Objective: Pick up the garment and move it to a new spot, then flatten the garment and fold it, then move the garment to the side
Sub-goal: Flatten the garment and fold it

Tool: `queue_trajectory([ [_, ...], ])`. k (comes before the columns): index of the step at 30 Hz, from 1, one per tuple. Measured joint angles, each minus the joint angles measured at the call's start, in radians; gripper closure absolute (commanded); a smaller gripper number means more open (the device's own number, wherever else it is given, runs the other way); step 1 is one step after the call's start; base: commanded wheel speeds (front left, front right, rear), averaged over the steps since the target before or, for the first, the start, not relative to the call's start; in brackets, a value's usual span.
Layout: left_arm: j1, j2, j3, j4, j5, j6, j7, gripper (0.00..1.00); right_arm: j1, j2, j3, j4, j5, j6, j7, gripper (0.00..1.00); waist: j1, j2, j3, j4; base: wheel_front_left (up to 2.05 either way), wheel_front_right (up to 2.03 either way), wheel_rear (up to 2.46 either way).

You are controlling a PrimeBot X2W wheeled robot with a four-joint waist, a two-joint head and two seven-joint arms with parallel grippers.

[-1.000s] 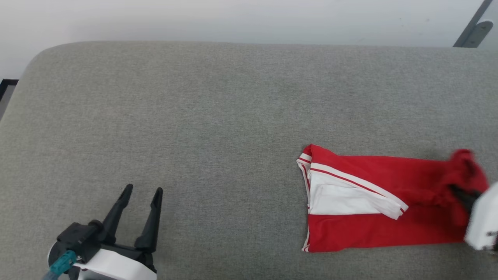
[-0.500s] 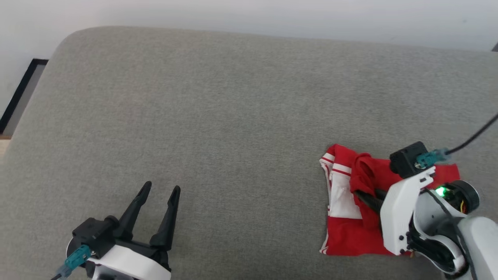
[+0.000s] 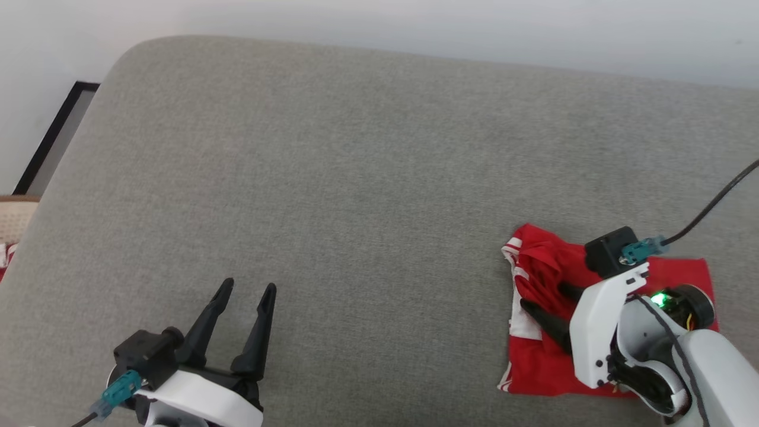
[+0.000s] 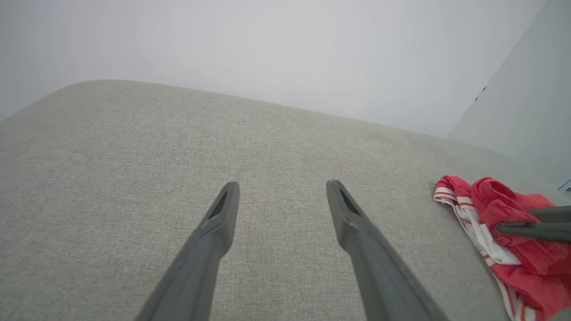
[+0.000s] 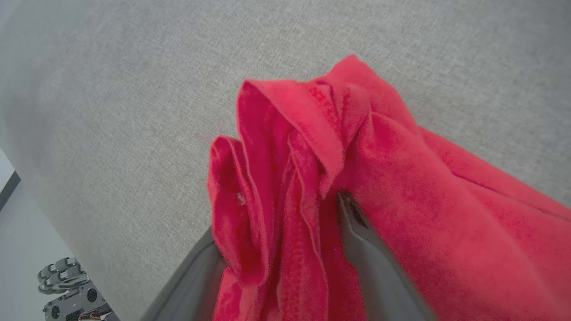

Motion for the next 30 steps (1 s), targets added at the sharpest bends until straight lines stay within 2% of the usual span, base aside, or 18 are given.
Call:
queue_trajectory([
  [6, 0.024, -0.005, 0.023, 0.007, -0.001, 0.000, 0.000, 0.00, 0.007, -0.042, -0.010, -0.051, 0.012, 0.000, -0.023, 0.00, 0.0000, 0.0000, -0.030, -0.031, 0.00, 0.00, 0.00],
  [12, 0.039, -0.008, 0.024, 0.012, 0.000, 0.000, 0.000, 0.00, 0.033, -0.074, -0.079, -0.056, 0.040, 0.000, -0.102, 0.00, 0.0000, 0.0000, -0.064, -0.085, 0.00, 0.00, 0.00],
  [17, 0.039, -0.016, 0.018, 0.022, -0.011, 0.000, 0.000, 0.00, 0.034, -0.101, -0.100, 0.029, 0.021, 0.000, -0.272, 0.00, 0.0000, 0.0000, -0.081, -0.117, 0.00, 0.00, 0.00],
  [22, 0.039, -0.019, 0.019, 0.045, -0.017, 0.000, 0.000, 0.00, 0.035, -0.086, -0.113, 0.143, 0.013, 0.000, -0.485, 0.00, 0.0000, 0.0000, -0.099, -0.142, 0.00, 0.00, 0.00],
  [27, 0.051, -0.023, 0.042, 0.054, -0.015, 0.000, 0.000, 0.00, 0.041, -0.054, -0.111, 0.229, -0.022, 0.000, -0.746, 0.00, 0.0000, 0.0000, -0.124, -0.163, 0.00, 0.00, 0.00],
  [28, 0.051, -0.023, 0.042, 0.054, -0.015, 0.000, 0.000, 0.00, 0.041, -0.054, -0.111, 0.229, -0.022, 0.000, -0.746, 0.00, 0.0000, 0.0000, -0.124, -0.163, 0.00, 0.00, 0.00],
  [30, 0.064, -0.025, 0.054, 0.052, -0.006, 0.000, 0.000, 0.00, 0.059, -0.040, -0.107, 0.265, -0.044, 0.000, -0.822, 0.00, 0.0000, 0.0000, -0.134, -0.169, 0.00, 0.00, 0.00],
])
